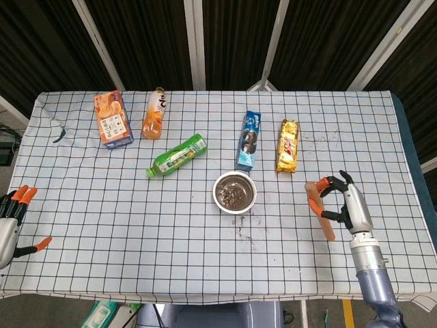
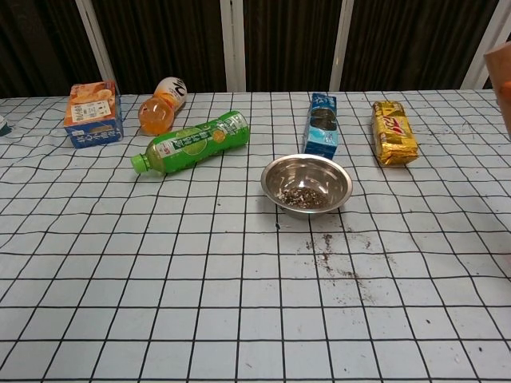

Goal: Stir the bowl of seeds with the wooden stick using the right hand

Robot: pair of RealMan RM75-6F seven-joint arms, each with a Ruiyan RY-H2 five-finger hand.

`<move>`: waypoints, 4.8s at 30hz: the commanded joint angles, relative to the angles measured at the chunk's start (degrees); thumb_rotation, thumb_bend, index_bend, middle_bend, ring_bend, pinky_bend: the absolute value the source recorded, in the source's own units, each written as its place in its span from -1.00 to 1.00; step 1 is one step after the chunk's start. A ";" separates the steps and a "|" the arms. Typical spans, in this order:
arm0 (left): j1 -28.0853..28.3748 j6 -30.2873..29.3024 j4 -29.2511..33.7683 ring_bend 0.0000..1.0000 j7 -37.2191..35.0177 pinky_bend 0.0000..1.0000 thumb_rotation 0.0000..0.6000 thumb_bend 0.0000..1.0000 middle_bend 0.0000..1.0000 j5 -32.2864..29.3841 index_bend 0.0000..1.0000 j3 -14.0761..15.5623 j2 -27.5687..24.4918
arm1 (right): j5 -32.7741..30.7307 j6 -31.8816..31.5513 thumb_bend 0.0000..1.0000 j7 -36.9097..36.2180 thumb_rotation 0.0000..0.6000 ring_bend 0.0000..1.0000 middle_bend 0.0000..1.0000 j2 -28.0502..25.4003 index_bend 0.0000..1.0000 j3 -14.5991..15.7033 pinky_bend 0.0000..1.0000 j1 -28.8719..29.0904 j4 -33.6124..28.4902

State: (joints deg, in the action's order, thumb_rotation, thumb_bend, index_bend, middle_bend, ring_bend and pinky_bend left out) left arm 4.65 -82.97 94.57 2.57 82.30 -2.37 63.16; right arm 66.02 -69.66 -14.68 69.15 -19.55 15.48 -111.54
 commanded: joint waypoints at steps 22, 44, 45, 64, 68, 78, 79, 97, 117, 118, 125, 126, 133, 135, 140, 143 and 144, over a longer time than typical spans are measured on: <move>0.11 0.27 0.19 -1.00 -0.96 -1.00 1.00 -0.95 -1.00 0.48 -1.00 0.20 -0.23 | 10.58 -21.52 0.39 -16.02 1.00 0.02 0.31 22.69 0.54 -8.40 -1.00 4.12 16.14; 0.67 1.94 0.87 -1.00 -2.46 -1.00 1.00 -0.95 -1.00 -0.57 -1.00 0.07 -0.87 | 9.28 -18.35 0.39 -14.45 1.00 0.02 0.31 35.84 0.54 -8.59 -1.00 13.24 25.43; 0.66 1.99 0.91 -1.00 -2.59 -1.00 1.00 -0.95 -1.00 -0.69 -1.00 0.05 -0.92 | 9.25 -18.25 0.39 -14.15 1.00 0.02 0.31 36.65 0.54 -8.62 -1.00 13.75 25.78; 1.08 3.16 2.63 -1.00 -3.23 -1.00 1.00 -0.95 -1.00 -2.07 -1.00 -0.31 -1.63 | 8.52 -17.77 0.39 -15.75 1.00 0.02 0.31 48.20 0.54 -10.33 -1.00 20.16 36.48; 1.13 3.25 2.66 -1.00 -3.38 -1.00 1.00 -0.95 -1.00 -2.08 -1.00 -0.31 -1.69 | 8.56 -17.61 0.39 -16.85 1.00 0.02 0.31 50.31 0.54 -9.89 -1.00 20.79 39.75; 1.27 3.59 2.69 -1.00 -3.97 -1.00 1.00 -0.95 -1.00 -2.08 -1.00 -0.24 -1.82 | 9.39 -18.11 0.39 -19.56 1.00 0.02 0.31 54.82 0.54 -10.10 -1.00 22.72 48.13; 1.28 3.61 2.69 -1.00 -4.00 -1.00 1.00 -0.95 -1.00 -2.07 -1.00 -0.23 -1.83 | 9.60 -18.33 0.39 -19.75 1.00 0.02 0.31 55.25 0.54 -9.99 -1.00 22.84 48.90; 1.28 3.58 2.66 -1.00 -4.32 -1.00 1.00 -0.95 -1.00 -1.96 -1.00 -0.10 -1.78 | 10.99 -19.58 0.39 -23.38 1.00 0.02 0.31 59.32 0.54 -9.13 -1.00 23.58 57.17; 1.40 3.59 2.70 -1.00 -4.26 -1.00 1.00 -0.95 -1.00 -1.99 -1.00 -0.16 -1.70 | 11.72 -19.82 0.39 -24.49 1.00 0.02 0.31 59.70 0.54 -8.88 -1.00 23.05 58.62; 1.45 3.62 2.76 -1.00 -4.22 -1.00 1.00 -0.95 -1.00 -2.02 -1.00 -0.20 -1.70 | 12.13 -20.31 0.39 -24.36 1.00 0.02 0.31 59.25 0.54 -9.31 -1.00 23.33 57.86; 1.49 3.63 2.92 -1.00 -4.04 -1.00 1.00 -0.95 -1.00 -2.12 -1.00 -0.22 -1.71 | 12.95 -21.08 0.39 -21.82 1.00 0.02 0.31 56.58 0.54 -10.92 -1.00 24.03 52.79; 1.48 3.63 2.94 -1.00 -4.02 -1.00 1.00 -0.95 -1.00 -2.13 -1.00 -0.21 -1.71 | 12.84 -20.95 0.39 -21.37 1.00 0.02 0.31 56.23 0.54 -11.03 -1.00 24.01 52.10; 1.45 3.54 2.82 -1.00 -4.10 -1.00 1.00 -0.95 -1.00 -2.06 -1.00 -0.18 -1.69 | 11.36 -19.72 0.39 -20.93 1.00 0.02 0.31 56.33 0.54 -10.35 -1.00 23.18 52.19; 1.47 3.56 2.77 -1.00 -4.17 -1.00 1.00 -0.95 -1.00 -2.06 -1.00 -0.19 -1.71 | 11.14 -19.48 0.39 -21.51 1.00 0.02 0.31 56.77 0.54 -10.06 -1.00 23.06 53.22; 1.54 3.73 2.73 -1.00 -4.18 -1.00 1.00 -0.95 -1.00 -2.10 -1.00 -0.16 -1.72 | 10.98 -19.05 0.39 -22.84 1.00 0.02 0.31 58.20 0.54 -9.40 -1.00 23.16 56.04; 1.56 3.79 2.75 -1.00 -4.28 -1.00 1.00 -0.95 -1.00 -2.21 -1.00 -0.19 -1.76 | 11.17 -19.11 0.39 -23.44 1.00 0.02 0.31 58.82 0.54 -9.02 -1.00 23.21 57.28; 1.55 3.80 2.71 -1.00 -4.31 -1.00 1.00 -0.95 -1.00 -2.23 -1.00 -0.19 -1.76 | 11.17 -19.08 0.39 -23.58 1.00 0.02 0.31 58.97 0.54 -8.94 -1.00 23.20 57.55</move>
State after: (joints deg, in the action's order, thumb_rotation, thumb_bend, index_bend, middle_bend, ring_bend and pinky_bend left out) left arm 6.21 -79.17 97.29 -1.74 80.08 -2.56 61.40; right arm 77.16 -88.77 -38.11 127.96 -28.63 38.67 -54.16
